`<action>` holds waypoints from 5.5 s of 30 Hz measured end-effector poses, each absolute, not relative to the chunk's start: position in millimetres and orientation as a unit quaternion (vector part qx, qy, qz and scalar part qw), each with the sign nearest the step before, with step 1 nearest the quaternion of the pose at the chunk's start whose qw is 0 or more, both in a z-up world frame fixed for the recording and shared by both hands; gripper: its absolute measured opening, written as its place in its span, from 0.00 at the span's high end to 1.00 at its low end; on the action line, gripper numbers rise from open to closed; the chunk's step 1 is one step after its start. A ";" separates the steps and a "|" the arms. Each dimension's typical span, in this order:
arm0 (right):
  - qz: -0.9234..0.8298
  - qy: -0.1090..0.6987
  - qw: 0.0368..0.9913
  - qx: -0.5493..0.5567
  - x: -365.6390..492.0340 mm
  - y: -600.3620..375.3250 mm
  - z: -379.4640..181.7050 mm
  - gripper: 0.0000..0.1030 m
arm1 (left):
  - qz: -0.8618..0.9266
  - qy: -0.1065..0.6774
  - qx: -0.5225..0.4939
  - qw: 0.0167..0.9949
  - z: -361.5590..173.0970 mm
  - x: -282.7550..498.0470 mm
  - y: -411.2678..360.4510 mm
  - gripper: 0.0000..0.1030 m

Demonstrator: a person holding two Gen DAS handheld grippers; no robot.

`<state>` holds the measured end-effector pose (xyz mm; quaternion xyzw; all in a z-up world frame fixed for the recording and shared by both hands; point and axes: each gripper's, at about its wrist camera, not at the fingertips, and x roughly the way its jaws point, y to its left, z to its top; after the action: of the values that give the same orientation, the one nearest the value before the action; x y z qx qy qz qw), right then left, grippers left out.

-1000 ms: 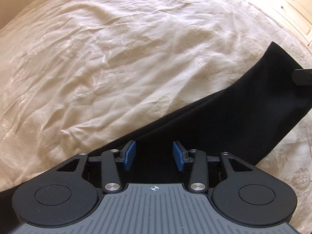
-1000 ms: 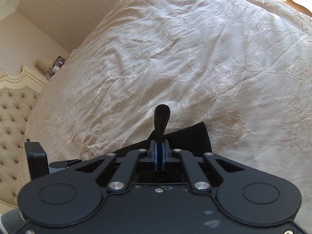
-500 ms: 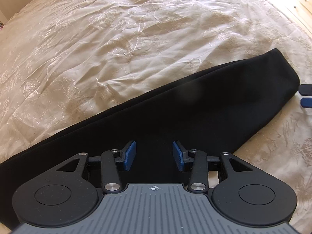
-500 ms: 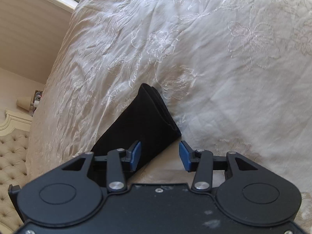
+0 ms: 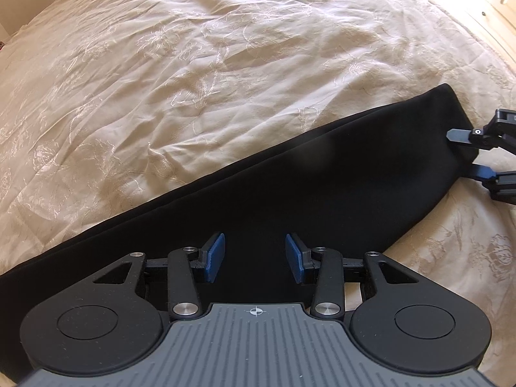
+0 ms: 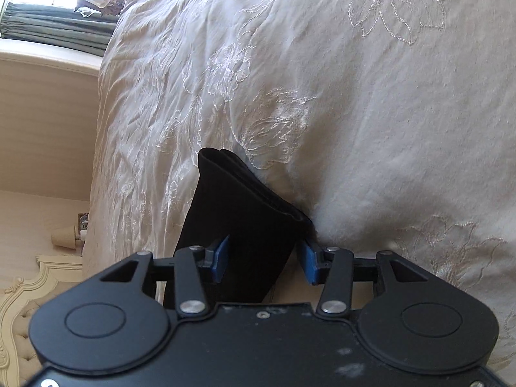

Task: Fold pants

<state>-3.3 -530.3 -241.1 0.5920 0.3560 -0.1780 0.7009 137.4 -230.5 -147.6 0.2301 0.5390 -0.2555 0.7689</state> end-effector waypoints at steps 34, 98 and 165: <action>0.022 0.398 0.899 0.179 110.3 -223.3 -64.0 0.91 | -0.152 0.562 0.082 0.809 -125.7 205.4 -5.8 0.61; 0.139 0.486 0.849 0.154 80.6 -108.6 -119.1 0.84 | 0.016 0.642 0.037 0.765 -94.3 97.4 140.8 0.59; 0.003 0.579 0.808 0.108 133.6 69.6 -167.3 0.85 | -0.013 0.537 -0.212 0.816 -134.8 212.4 340.2 0.80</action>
<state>133.6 69.6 -167.3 0.1078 0.5788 0.0031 0.8083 212.4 340.2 -134.8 -0.2120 0.5369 -0.0130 0.8165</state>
